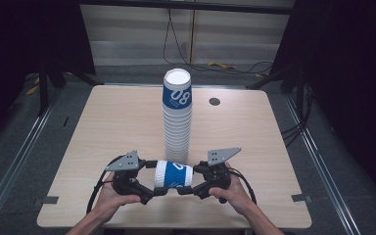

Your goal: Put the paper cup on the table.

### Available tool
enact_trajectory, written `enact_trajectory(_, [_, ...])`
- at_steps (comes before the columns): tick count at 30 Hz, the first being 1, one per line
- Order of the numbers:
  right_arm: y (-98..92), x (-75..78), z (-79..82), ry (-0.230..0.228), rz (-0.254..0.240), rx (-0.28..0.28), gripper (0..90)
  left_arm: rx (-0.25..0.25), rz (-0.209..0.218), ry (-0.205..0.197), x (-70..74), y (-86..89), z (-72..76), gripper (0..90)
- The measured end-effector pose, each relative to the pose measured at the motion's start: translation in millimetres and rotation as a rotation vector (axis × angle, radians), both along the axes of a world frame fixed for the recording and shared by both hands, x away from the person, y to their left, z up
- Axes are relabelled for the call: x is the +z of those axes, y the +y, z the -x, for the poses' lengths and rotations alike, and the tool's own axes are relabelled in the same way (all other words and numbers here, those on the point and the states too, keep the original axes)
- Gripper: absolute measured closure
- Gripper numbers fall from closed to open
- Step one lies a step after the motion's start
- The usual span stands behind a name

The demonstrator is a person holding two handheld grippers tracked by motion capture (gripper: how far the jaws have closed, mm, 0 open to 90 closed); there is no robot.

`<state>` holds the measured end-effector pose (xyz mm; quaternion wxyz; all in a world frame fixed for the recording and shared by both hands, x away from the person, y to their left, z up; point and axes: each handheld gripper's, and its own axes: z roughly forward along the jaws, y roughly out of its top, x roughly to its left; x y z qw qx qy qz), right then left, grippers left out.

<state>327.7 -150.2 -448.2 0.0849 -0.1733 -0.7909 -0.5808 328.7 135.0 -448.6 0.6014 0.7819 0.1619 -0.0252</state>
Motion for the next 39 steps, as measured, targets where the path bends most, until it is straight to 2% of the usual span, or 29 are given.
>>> enact_trajectory(6, [3.7,0.1,2.1,-0.022,0.000,0.012,30.7,-0.016,0.053,0.009,1.9,1.7,-0.9,6.7])
enact_trajectory(8, [3.8,0.9,2.2,-0.032,0.000,0.005,30.7,-0.022,0.060,-0.010,1.5,1.6,-0.1,9.5])
enact_trajectory(11, [3.5,1.2,2.4,-0.034,-0.003,0.008,30.7,-0.019,0.061,-0.020,1.6,1.1,0.9,9.5])
enact_trajectory(20, [3.4,1.3,2.1,-0.044,0.000,0.015,30.7,-0.023,0.066,-0.011,0.2,-0.6,-0.1,9.4])
enact_trajectory(22, [3.6,0.9,2.2,-0.044,0.001,0.016,30.6,-0.031,0.087,0.022,-0.6,-0.6,-1.8,9.5])
enact_trajectory(25, [3.6,0.3,1.5,-0.043,0.004,0.016,30.7,-0.040,0.078,0.017,1.1,-0.6,-2.5,10.4])
enact_trajectory(29, [2.3,0.5,0.3,-0.017,-0.009,0.027,30.6,-0.050,0.073,0.013,3.7,1.6,-2.5,13.5])
enact_trajectory(33, [3.6,-1.5,-1.1,0.033,0.027,0.037,29.7,-0.058,0.060,0.010,4.0,2.4,-1.9,15.3])
enact_trajectory(35, [4.0,-1.8,-0.9,0.033,0.045,0.031,28.3,-0.063,0.066,0.006,4.9,2.7,-0.9,17.0])
enact_trajectory(39, [4.1,-1.6,-1.5,0.046,0.045,0.033,26.8,-0.067,0.072,-0.008,8.2,3.5,1.2,18.5])
